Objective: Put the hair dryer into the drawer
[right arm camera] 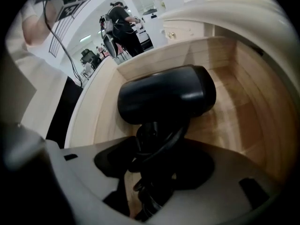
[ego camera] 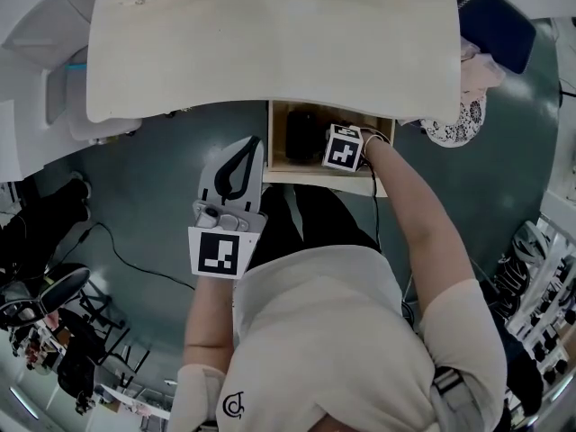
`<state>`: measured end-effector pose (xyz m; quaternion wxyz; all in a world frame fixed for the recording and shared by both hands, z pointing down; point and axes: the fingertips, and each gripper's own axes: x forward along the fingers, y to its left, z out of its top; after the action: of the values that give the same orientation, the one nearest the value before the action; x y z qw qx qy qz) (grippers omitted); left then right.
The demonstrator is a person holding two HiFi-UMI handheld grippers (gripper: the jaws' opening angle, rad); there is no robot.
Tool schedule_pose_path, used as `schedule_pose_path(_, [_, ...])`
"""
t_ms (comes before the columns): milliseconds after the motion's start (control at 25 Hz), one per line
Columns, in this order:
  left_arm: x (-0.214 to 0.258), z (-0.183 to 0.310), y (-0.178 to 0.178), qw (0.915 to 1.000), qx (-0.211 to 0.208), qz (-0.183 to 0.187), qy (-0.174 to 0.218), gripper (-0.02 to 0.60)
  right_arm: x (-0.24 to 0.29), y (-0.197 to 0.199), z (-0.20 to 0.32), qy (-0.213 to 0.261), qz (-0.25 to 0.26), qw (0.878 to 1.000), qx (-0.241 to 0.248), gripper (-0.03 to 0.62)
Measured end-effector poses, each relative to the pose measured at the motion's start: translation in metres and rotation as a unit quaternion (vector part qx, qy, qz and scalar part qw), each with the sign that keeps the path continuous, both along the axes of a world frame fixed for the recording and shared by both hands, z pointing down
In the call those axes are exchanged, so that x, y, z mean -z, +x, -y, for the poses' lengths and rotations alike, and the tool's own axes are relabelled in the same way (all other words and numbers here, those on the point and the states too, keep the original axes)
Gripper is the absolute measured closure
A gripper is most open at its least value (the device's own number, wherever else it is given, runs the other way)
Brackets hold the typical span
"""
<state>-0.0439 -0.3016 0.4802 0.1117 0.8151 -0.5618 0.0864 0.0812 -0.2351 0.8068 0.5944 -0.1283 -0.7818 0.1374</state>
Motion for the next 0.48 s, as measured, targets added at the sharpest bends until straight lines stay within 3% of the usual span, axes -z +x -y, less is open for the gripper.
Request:
schedule_pose_path(80, [-0.002,-0.003,0.002,1.0000,-0.006,0.003,-0.003,0.568,0.003,-0.003,-0.002,-0.014,0.000,1.000,-0.013,0.311])
schedule_pose_path(160, [-0.005,-0.003,0.001,0.9999,-0.009,-0.001,-0.006,0.568,0.003,-0.004,0.002,0.001,-0.001,1.000,-0.014,0.289])
schedule_pose_path(320, [-0.008,-0.003,0.003,0.9998,-0.018,-0.012,-0.006,0.568,0.011,-0.005,0.012,0.028,0.000,0.999,-0.026,0.284])
schedule_pose_path(480, [0.002,-0.001,0.005,0.9995,-0.028,-0.016,0.009,0.568,0.048,-0.021,0.034,0.050,0.045,0.993,-0.095,0.324])
